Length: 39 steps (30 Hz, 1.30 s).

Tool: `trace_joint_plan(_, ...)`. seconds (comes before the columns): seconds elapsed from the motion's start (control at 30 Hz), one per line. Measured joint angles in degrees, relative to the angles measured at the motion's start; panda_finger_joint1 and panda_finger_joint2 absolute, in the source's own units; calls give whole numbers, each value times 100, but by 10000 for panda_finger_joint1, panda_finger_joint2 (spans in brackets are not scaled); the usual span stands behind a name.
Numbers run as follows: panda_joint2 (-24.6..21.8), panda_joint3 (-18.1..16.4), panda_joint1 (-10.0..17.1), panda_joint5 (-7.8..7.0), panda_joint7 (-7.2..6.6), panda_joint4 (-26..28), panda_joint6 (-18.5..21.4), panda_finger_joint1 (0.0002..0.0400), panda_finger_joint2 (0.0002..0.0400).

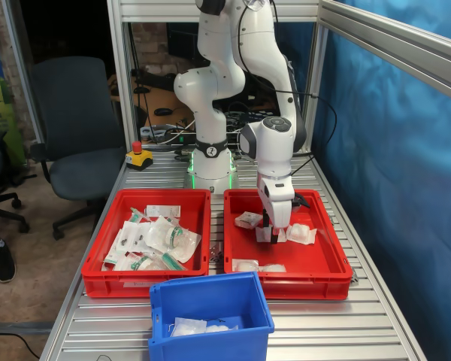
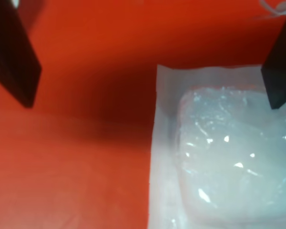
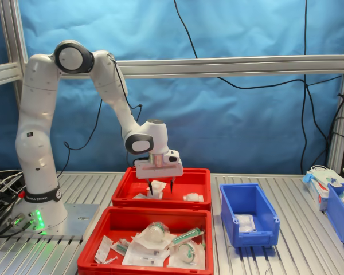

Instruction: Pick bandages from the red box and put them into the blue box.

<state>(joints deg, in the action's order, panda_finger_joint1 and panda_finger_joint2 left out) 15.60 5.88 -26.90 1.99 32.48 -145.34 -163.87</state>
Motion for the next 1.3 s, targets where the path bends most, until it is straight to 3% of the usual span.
trace_joint_plan(1.3,190,106,0,0,0,299,0,400,400)
